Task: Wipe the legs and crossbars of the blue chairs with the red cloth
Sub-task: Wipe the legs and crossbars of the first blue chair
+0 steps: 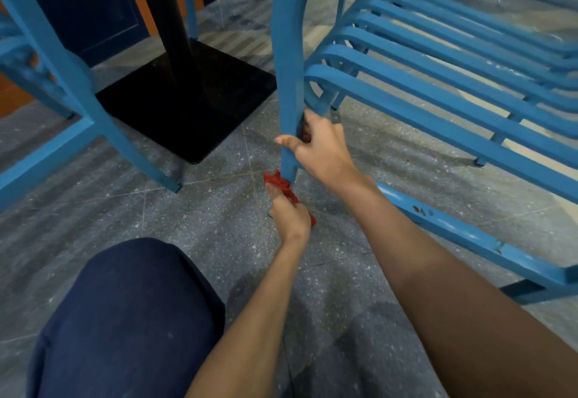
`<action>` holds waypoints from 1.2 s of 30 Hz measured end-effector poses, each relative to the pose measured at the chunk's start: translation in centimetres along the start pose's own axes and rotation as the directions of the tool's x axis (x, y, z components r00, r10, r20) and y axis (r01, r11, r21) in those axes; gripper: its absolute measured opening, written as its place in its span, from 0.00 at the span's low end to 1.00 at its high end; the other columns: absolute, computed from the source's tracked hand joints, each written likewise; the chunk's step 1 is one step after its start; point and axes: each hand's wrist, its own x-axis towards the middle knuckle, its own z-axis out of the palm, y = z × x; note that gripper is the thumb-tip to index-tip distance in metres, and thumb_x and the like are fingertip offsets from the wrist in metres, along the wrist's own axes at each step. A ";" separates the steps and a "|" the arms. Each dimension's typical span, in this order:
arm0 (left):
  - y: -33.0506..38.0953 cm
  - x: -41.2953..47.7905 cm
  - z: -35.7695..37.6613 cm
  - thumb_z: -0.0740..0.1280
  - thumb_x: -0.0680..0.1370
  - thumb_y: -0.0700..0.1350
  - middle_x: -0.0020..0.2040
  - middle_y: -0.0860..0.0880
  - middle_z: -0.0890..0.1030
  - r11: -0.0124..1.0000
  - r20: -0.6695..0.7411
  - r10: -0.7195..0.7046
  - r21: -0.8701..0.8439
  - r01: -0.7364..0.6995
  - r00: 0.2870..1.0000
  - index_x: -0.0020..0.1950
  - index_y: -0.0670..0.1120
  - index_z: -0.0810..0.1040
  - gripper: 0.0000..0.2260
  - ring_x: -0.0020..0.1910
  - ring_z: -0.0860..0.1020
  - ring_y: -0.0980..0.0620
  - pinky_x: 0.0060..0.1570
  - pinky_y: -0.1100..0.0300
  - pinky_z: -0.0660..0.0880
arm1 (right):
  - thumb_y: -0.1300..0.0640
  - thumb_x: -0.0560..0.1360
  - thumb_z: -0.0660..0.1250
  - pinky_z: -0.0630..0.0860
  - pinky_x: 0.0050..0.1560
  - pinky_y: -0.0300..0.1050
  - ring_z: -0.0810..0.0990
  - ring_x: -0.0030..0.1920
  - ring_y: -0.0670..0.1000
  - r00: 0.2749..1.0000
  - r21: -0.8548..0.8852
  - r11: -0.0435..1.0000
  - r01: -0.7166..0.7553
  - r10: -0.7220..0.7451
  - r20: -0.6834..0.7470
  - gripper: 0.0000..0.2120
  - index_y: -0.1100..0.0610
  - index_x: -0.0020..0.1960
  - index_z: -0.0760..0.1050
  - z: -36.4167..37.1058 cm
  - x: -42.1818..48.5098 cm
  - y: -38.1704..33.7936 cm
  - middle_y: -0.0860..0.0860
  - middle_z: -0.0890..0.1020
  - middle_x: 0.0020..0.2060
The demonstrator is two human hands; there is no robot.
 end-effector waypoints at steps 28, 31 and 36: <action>3.7 1.7 -2.0 0.59 0.75 0.37 0.43 0.44 0.81 0.996 -0.008 0.067 -0.050 -0.068 0.998 0.53 0.43 0.79 0.12 0.37 0.78 0.50 0.36 0.58 0.73 | 0.52 0.72 0.72 0.78 0.48 0.50 0.81 0.45 0.52 1.000 0.009 1.000 -0.007 0.007 -0.019 0.13 0.58 0.51 0.75 -0.2 0.2 0.4 0.54 0.83 0.41; 5.2 1.5 -3.1 0.59 0.73 0.38 0.38 0.46 0.81 0.976 0.087 0.151 -0.173 -0.134 0.985 0.50 0.46 0.80 0.12 0.34 0.76 0.53 0.34 0.58 0.71 | 0.53 0.72 0.72 0.77 0.49 0.49 0.80 0.44 0.52 0.999 0.000 1.000 -0.002 0.002 -0.040 0.14 0.59 0.51 0.75 -0.2 0.5 0.5 0.54 0.83 0.41; 6.1 0.6 -5.1 0.55 0.74 0.28 0.45 0.48 0.83 0.901 0.250 0.142 -0.434 -0.020 0.958 0.61 0.43 0.77 0.21 0.43 0.80 0.55 0.44 0.59 0.77 | 0.51 0.71 0.73 0.77 0.51 0.49 0.81 0.46 0.51 0.999 0.000 1.000 -0.025 0.025 -0.025 0.16 0.59 0.52 0.75 -0.2 0.5 0.5 0.53 0.84 0.43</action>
